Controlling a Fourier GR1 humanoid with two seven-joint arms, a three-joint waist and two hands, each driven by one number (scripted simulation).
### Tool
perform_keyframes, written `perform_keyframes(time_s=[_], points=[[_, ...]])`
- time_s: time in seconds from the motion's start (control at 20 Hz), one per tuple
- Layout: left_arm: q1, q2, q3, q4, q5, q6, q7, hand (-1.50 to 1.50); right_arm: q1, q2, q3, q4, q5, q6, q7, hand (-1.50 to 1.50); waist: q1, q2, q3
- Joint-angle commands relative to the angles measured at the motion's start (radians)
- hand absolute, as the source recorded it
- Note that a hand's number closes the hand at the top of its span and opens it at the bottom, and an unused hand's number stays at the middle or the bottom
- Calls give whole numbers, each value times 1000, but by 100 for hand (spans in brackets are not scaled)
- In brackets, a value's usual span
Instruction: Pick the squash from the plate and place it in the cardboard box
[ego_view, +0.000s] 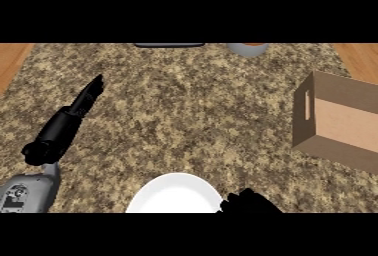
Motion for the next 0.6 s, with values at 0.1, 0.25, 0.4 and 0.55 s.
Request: perform_keyframes(time_s=[0.1,0.25,0.4,0.55], points=[[33,9,6,-41,10,-14,23,0,169,-320,-115,-304,-96,-187,-227,150,-12,-2,0],[40,22,39,-16,20,-14,-21,0,225,-416,-286,-445,-290,-185,-238,150,-14,2,-1],[49,-2,15,-51,-1,7,-7,0,288,-379,-429,-472,-422,-223,-143,150,-18,2,-1],[38,9,17,-46,-5,0,2,0,300,-350,-573,-440,-611,-229,-94,150,-8,7,0]])
